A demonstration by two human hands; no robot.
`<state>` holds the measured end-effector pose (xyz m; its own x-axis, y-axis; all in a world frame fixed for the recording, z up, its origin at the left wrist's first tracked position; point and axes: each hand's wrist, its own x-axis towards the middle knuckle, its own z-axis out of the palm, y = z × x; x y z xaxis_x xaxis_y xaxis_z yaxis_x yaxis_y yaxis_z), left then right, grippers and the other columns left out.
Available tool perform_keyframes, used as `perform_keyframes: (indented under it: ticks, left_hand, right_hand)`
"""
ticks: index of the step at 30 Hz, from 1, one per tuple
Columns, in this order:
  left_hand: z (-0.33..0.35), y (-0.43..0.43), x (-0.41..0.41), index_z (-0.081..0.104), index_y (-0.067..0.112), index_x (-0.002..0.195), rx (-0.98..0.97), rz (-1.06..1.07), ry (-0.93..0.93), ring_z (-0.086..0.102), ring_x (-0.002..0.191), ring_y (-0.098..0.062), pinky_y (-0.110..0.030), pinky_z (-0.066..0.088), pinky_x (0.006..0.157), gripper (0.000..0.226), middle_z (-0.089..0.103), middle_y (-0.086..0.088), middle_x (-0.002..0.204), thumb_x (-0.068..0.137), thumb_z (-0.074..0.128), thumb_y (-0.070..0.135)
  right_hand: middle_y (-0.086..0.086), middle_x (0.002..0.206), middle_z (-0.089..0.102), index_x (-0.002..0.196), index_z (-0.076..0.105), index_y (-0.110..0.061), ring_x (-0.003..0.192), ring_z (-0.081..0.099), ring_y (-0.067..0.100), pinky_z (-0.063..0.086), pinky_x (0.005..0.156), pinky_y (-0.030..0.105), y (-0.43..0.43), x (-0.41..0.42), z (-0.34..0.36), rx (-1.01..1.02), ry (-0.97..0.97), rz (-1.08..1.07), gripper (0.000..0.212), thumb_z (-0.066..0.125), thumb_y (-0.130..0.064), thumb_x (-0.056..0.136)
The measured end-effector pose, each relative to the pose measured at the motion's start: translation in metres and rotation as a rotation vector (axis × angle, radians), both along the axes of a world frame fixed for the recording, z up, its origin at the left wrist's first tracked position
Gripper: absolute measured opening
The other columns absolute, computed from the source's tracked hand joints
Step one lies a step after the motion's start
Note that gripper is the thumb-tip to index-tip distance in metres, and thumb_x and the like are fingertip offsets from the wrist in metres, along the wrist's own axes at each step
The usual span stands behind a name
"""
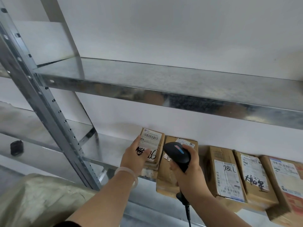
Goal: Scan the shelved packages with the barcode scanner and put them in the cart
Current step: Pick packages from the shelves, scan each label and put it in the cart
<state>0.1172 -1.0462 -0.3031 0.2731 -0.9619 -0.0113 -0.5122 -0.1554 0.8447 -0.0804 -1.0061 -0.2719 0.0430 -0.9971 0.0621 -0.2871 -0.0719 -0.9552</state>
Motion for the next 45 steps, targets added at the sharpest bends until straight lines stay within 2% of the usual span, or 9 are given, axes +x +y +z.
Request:
perform_keyframes:
  ticks: [4,8,17,20,26,31,36,40,45]
  left_hand:
    - [0.012,0.023,-0.013,0.041,0.033,0.146,-0.164,-0.012,0.067,0.06,0.117,-0.014,-0.014,0.053,0.088,0.058,0.062,0.011,0.127,0.094,0.065,0.023]
    - [0.027,0.036,-0.029,0.037,0.047,0.143,-0.244,0.016,0.076,0.059,0.117,-0.019,-0.038,0.057,0.093,0.063,0.062,0.012,0.123,0.091,0.066,0.027]
    - [0.054,0.062,-0.069,0.016,0.05,0.15,-0.172,0.064,0.224,0.058,0.118,-0.019,-0.041,0.055,0.097,0.094,0.053,0.003,0.13,0.078,0.077,0.04]
    - [0.059,0.066,-0.082,0.031,0.038,0.148,-0.142,0.048,0.188,0.06,0.112,-0.022,-0.036,0.059,0.088,0.087,0.051,-0.001,0.127,0.075,0.078,0.046]
    - [0.064,0.073,-0.106,0.043,0.05,0.134,-0.174,0.036,0.138,0.067,0.099,-0.014,-0.034,0.062,0.075,0.081,0.06,0.005,0.118,0.059,0.068,0.063]
    - [0.074,0.083,-0.122,0.036,0.053,0.137,-0.217,-0.02,0.09,0.062,0.108,-0.012,-0.03,0.06,0.081,0.073,0.062,0.012,0.117,0.077,0.073,0.038]
    - [0.078,0.093,-0.133,0.031,0.068,0.112,-0.205,-0.047,0.118,0.059,0.096,0.0,-0.007,0.05,0.062,0.069,0.059,0.023,0.108,0.088,0.072,0.018]
    - [0.076,0.098,-0.132,0.035,0.056,0.133,-0.232,0.045,0.155,0.065,0.106,-0.014,-0.026,0.061,0.078,0.07,0.064,0.014,0.118,0.086,0.074,0.021]
    - [0.075,0.107,-0.124,0.03,0.044,0.146,-0.24,0.135,0.202,0.06,0.113,-0.018,-0.035,0.059,0.088,0.078,0.06,0.011,0.122,0.087,0.073,0.018]
  right_hand:
    - [-0.015,0.113,0.056,0.12,0.036,-0.055,0.092,0.065,0.024,0.057,0.081,0.048,0.002,0.003,0.011,-0.088,-0.043,-0.034,0.055,0.068,-0.024,0.088]
    - [-0.008,0.114,0.058,0.115,0.033,-0.063,0.094,0.066,0.027,0.056,0.081,0.051,0.006,0.005,0.027,-0.179,-0.093,-0.061,0.059,0.069,-0.024,0.087]
    - [-0.007,0.112,0.063,0.115,0.033,-0.064,0.086,0.067,0.029,0.058,0.077,0.049,0.024,-0.024,0.042,-0.256,-0.15,-0.043,0.059,0.068,-0.026,0.088]
    - [-0.001,0.11,0.064,0.121,0.033,-0.058,0.087,0.066,0.03,0.058,0.078,0.052,0.029,-0.04,0.04,-0.257,-0.144,-0.035,0.057,0.067,-0.026,0.088]
    - [0.0,0.114,0.062,0.122,0.032,-0.058,0.088,0.065,0.029,0.058,0.077,0.048,0.039,-0.067,0.045,-0.317,-0.103,-0.008,0.059,0.067,-0.023,0.089]
    - [-0.015,0.11,0.058,0.13,0.034,-0.043,0.086,0.065,0.021,0.058,0.076,0.046,0.048,-0.085,0.052,-0.347,-0.109,-0.006,0.058,0.067,-0.018,0.089]
    - [-0.018,0.111,0.058,0.131,0.035,-0.041,0.084,0.064,0.021,0.058,0.075,0.049,0.053,-0.096,0.057,-0.331,-0.105,0.006,0.059,0.067,-0.017,0.089]
    - [-0.044,0.108,0.05,0.134,0.036,-0.035,0.092,0.063,0.007,0.058,0.078,0.038,0.065,-0.099,0.062,-0.386,-0.077,0.03,0.06,0.069,-0.014,0.088]
    - [-0.03,0.117,0.051,0.121,0.033,-0.054,0.098,0.061,0.001,0.049,0.078,0.01,0.089,-0.093,0.064,-0.403,-0.046,0.137,0.061,0.07,-0.018,0.087]
